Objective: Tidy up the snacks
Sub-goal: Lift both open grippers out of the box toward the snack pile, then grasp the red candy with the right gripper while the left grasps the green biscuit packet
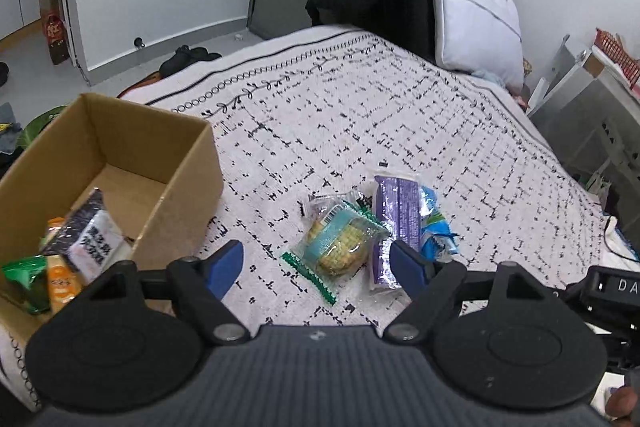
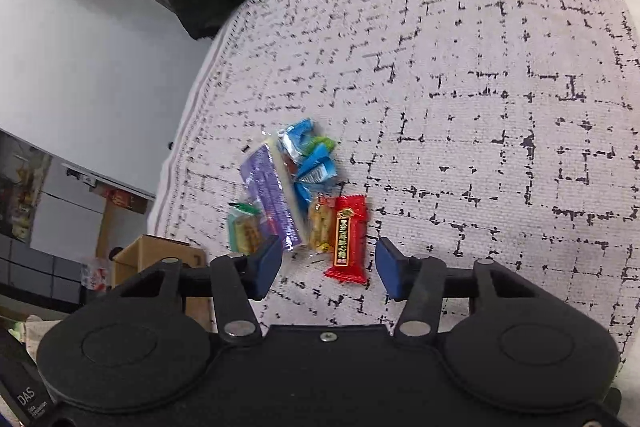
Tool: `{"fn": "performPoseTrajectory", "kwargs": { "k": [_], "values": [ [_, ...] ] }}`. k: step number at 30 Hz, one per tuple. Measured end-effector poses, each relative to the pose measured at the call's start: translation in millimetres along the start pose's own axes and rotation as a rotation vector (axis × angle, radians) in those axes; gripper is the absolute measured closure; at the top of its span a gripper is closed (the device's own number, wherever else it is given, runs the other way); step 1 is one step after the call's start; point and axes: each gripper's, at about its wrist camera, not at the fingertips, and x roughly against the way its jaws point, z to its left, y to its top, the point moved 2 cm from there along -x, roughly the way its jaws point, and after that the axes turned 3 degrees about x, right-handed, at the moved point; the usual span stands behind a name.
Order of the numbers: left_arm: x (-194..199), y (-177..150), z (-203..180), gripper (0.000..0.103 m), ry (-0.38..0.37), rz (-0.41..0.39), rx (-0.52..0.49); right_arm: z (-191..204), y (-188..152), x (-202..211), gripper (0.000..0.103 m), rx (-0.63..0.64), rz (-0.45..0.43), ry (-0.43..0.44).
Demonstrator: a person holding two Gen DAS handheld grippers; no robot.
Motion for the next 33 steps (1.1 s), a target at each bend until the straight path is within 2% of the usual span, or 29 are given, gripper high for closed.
{"fn": "performPoseTrajectory", "kwargs": {
  "k": [3, 11, 15, 19, 30, 31, 33],
  "values": [
    [-14.3, 0.6, -0.8, 0.023, 0.006, 0.016, -0.009, -0.7, 1.6, -13.0, 0.058, 0.003, 0.025, -0.019],
    [-48.7, -0.3, -5.2, 0.023, 0.017, 0.058, -0.032, 1.3, 2.0, -39.1, 0.059, 0.037, 0.073, -0.073],
    [-63.2, 1.8, -7.2, 0.023, 0.019, 0.073, -0.05, 4.3, 1.2, -50.8, 0.066, 0.071, 0.096, -0.111],
    [-74.1, 5.3, -11.2, 0.023, 0.019, 0.077, -0.075, 7.6, 1.3, -59.1, 0.065, 0.103, 0.107, -0.147],
    [-94.4, 8.3, -10.2, 0.023, 0.019, 0.081, -0.087, 19.4, -1.2, -69.8, 0.065, 0.175, 0.105, -0.152],
    [-94.6, 7.9, -9.3, 0.026, 0.011, 0.086, -0.081, 20.4, -2.2, -70.0, 0.065, 0.183, 0.107, -0.15],
    [-94.1, 6.2, -6.5, 0.041, -0.004, 0.102, -0.063, 23.1, -4.3, -70.5, 0.065, 0.199, 0.114, -0.14]
  ]
}}
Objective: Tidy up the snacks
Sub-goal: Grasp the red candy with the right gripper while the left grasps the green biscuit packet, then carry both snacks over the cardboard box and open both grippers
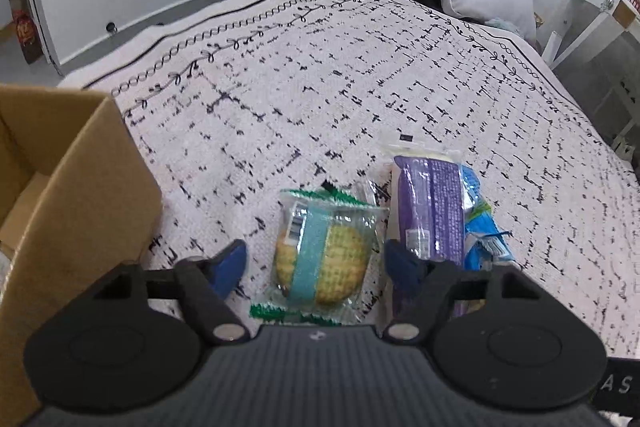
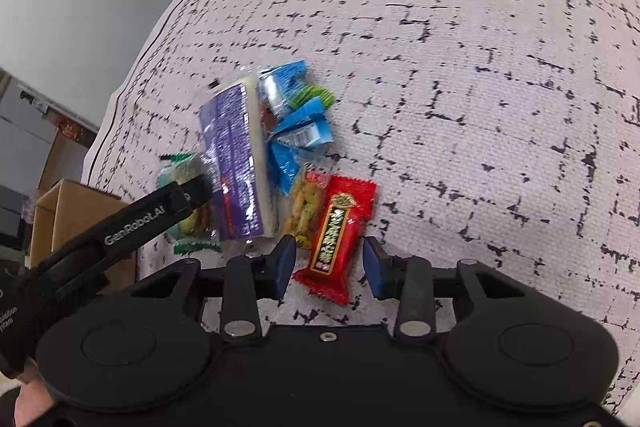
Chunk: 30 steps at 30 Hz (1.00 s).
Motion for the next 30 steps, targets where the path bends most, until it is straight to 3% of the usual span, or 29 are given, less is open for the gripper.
{"fn": "performPoseTrajectory", "kwargs": {
  "k": [1, 2, 6, 8, 9, 21, 30],
  "values": [
    [-1.4, -1.5, 1.0, 0.054, -0.004, 0.021, 0.007, 2.3, -0.6, -1.2, 0.064, 0.013, 0.007, 0.001],
    [-1.3, -2.5, 2.4, 0.055, -0.008, 0.032, 0.015, 4.1, -1.1, -1.7, 0.064, 0.024, 0.007, -0.002],
    [12.7, -6.7, 3.5, 0.055, 0.003, 0.01, 0.02, 7.7, -0.2, -5.5, 0.066, 0.059, 0.006, -0.021],
    [23.1, -7.1, 3.3, 0.055, -0.005, -0.002, 0.017, 11.5, 3.1, -9.0, 0.081, 0.08, 0.0, -0.032],
    [29.4, -6.5, 3.3, 0.055, -0.01, -0.008, 0.017, 13.5, 4.5, -10.9, 0.081, 0.094, 0.003, -0.042],
    [93.6, 5.0, 15.6, 0.055, -0.013, -0.088, 0.032, 27.6, 4.8, 20.2, 0.082, 0.118, -0.072, 0.032],
    [134.6, 16.5, 33.8, 0.055, 0.004, -0.154, 0.049, 49.7, 3.6, 49.4, 0.082, 0.169, -0.174, 0.151]
  ]
}}
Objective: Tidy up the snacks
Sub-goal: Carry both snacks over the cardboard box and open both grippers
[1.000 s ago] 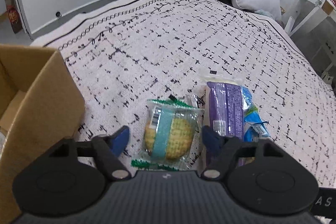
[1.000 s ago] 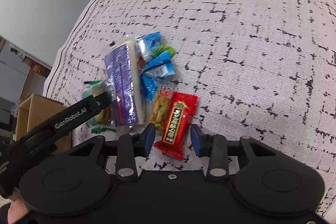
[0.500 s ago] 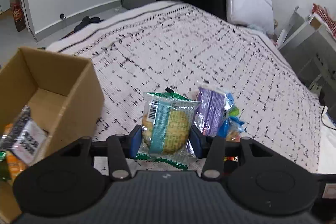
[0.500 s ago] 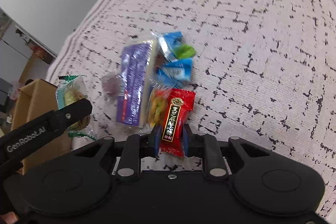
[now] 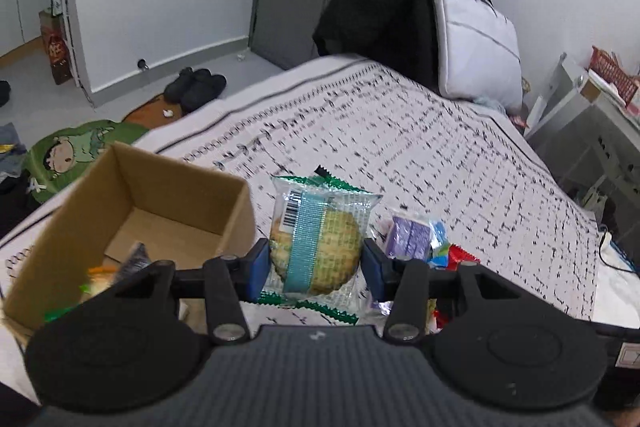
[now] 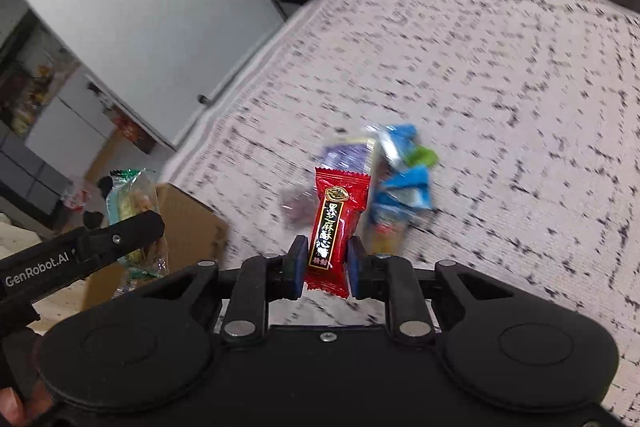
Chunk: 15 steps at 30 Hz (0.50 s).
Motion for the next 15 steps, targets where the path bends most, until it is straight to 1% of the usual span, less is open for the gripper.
{"fn": "performPoseTrajectory", "kwargs": {
  "k": [3, 13, 15],
  "values": [
    [11.9, 6.2, 8.4, 0.055, 0.013, -0.023, 0.003, 7.4, 2.0, 4.1, 0.082, 0.02, -0.019, 0.024],
    [37.7, 14.9, 40.8, 0.055, 0.049, -0.061, 0.037, 36.1, 1.9, 11.4, 0.082, 0.069, -0.093, 0.103],
    [42.1, 15.6, 47.7, 0.055, 0.056, -0.068, 0.04, 41.0, 2.6, 12.1, 0.082, 0.062, -0.108, 0.116]
  ]
}}
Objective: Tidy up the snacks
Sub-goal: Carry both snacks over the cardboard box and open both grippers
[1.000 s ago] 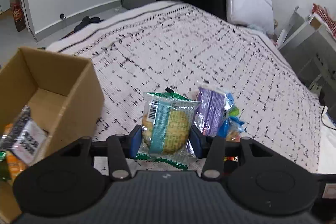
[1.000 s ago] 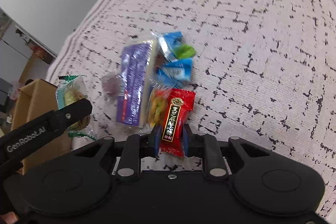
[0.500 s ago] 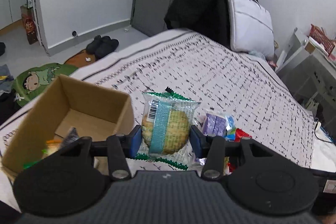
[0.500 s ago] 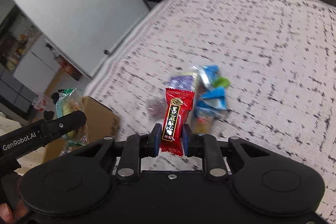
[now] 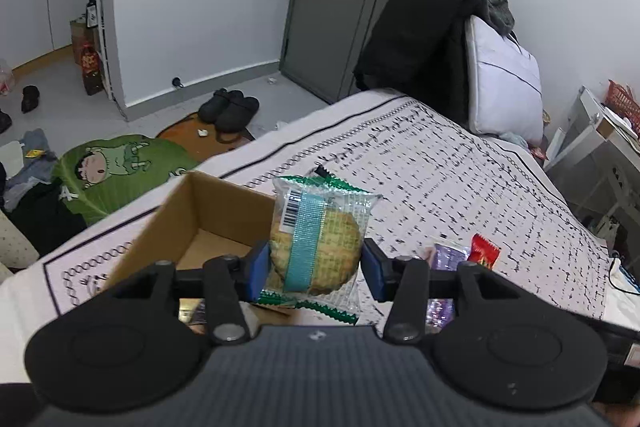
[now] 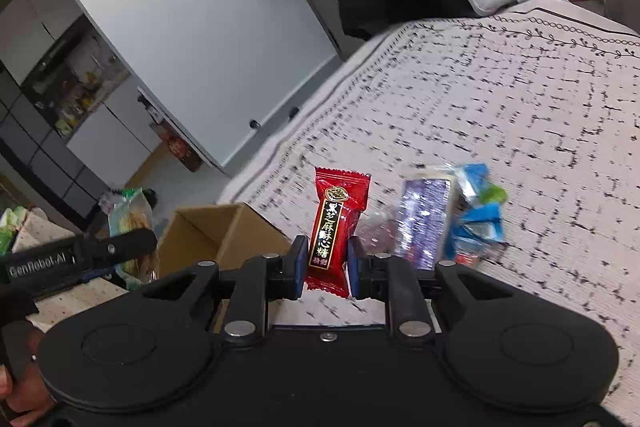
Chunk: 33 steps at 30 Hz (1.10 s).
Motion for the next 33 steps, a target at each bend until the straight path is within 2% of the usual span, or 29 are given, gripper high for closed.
{"fn": "performPoseTrajectory", "kwargs": {
  "k": [15, 28, 33],
  "values": [
    [19.1, 11.9, 61.9, 0.055, 0.046, -0.021, 0.056, 59.4, 0.7, -14.6, 0.082, 0.035, -0.074, 0.141],
    [-1.7, 6.9, 100.6, 0.055, 0.039, 0.01, 0.164, 97.9, -13.0, -34.1, 0.082, 0.121, -0.021, 0.191],
    [-2.4, 2.7, 108.6, 0.055, 0.037, -0.033, 0.198, 108.8, -18.2, -41.0, 0.082, 0.153, 0.002, 0.19]
  ]
}}
